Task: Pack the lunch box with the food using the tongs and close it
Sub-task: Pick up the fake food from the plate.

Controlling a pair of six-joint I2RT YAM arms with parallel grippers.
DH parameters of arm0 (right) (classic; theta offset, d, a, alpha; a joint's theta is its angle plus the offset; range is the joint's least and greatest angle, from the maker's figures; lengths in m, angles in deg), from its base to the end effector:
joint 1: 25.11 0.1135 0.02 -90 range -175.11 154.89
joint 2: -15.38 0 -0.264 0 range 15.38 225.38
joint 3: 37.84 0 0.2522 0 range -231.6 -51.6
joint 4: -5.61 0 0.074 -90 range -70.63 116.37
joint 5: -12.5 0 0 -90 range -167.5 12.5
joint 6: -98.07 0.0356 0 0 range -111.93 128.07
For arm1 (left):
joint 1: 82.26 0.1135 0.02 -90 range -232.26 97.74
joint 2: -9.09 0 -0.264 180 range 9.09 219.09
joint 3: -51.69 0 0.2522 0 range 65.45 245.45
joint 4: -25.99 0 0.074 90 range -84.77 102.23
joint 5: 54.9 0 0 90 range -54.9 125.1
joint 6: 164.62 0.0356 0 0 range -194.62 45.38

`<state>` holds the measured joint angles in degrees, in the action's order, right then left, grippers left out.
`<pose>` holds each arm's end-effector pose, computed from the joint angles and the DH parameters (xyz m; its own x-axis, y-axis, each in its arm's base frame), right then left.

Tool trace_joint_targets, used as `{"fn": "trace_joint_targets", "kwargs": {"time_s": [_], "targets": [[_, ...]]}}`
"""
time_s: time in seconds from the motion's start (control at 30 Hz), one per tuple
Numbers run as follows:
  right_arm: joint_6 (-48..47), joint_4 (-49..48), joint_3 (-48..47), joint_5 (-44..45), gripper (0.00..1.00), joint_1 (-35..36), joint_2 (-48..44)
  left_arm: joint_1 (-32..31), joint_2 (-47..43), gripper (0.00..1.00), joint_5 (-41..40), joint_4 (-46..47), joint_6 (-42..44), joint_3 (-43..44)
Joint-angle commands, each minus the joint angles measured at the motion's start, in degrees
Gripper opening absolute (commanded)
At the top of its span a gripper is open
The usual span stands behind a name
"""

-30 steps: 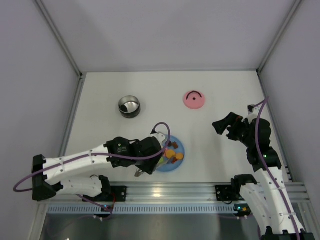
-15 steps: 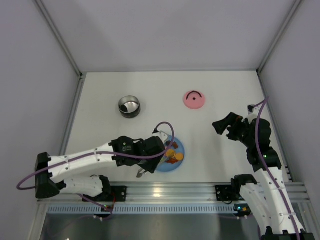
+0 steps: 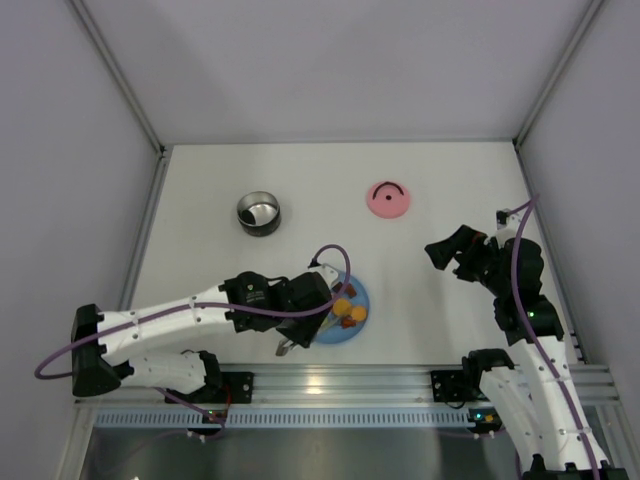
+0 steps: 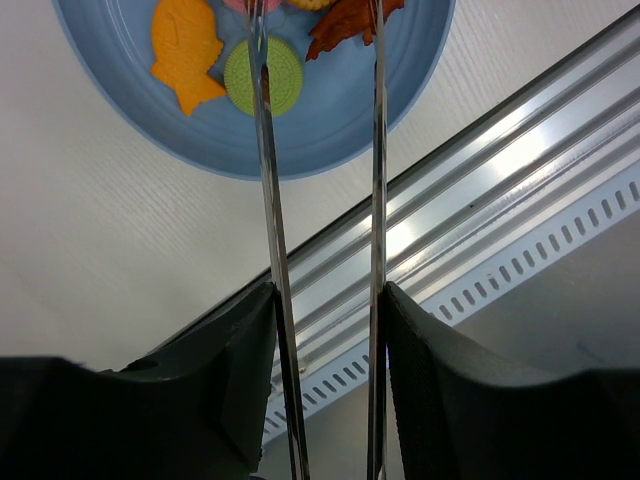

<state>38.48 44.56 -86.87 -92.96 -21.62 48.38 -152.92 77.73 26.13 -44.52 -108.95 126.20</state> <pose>0.1399 0.0180 0.2847 -0.4890 0.4590 -0.7418 -0.0652 0.8288 0.5558 0.0786 -0.2071 0.2865 -0.7603 0.4841 -0.4332 0.5826 0.8030 -0.1252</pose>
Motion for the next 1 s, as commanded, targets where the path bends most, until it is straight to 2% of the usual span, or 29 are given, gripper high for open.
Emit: {"fn": "trace_joint_targets", "kwargs": {"time_s": [0.0, 0.1, 0.27, 0.43, 0.97], "targets": [[-0.71, -1.02, -0.42, 0.52, 0.95, -0.85, -0.65, -0.19, -0.27, 0.5, 0.97, 1.91, 0.75, 1.3], [-0.79, -1.02, -0.33, 0.52, 0.95, -0.94, -0.65, -0.19, 0.26, 0.5, 1.15, 2.52, 0.84, 1.56], [-0.97, -0.93, -0.51, 0.7, 0.95, -0.94, -0.65, -0.19, 0.35, 0.4, 1.41, 2.88, 1.28, 2.79], [-0.97, -0.93, -0.42, 0.7, 0.95, -0.94, -0.74, -0.19, 0.09, 0.35, 1.68, 3.05, 1.46, 3.41], [-0.88, -1.2, -1.21, 0.35, 0.95, -0.94, -0.03, -0.19, -2.02, 0.26, -1.66, 0.59, 0.84, 5.87]]}}
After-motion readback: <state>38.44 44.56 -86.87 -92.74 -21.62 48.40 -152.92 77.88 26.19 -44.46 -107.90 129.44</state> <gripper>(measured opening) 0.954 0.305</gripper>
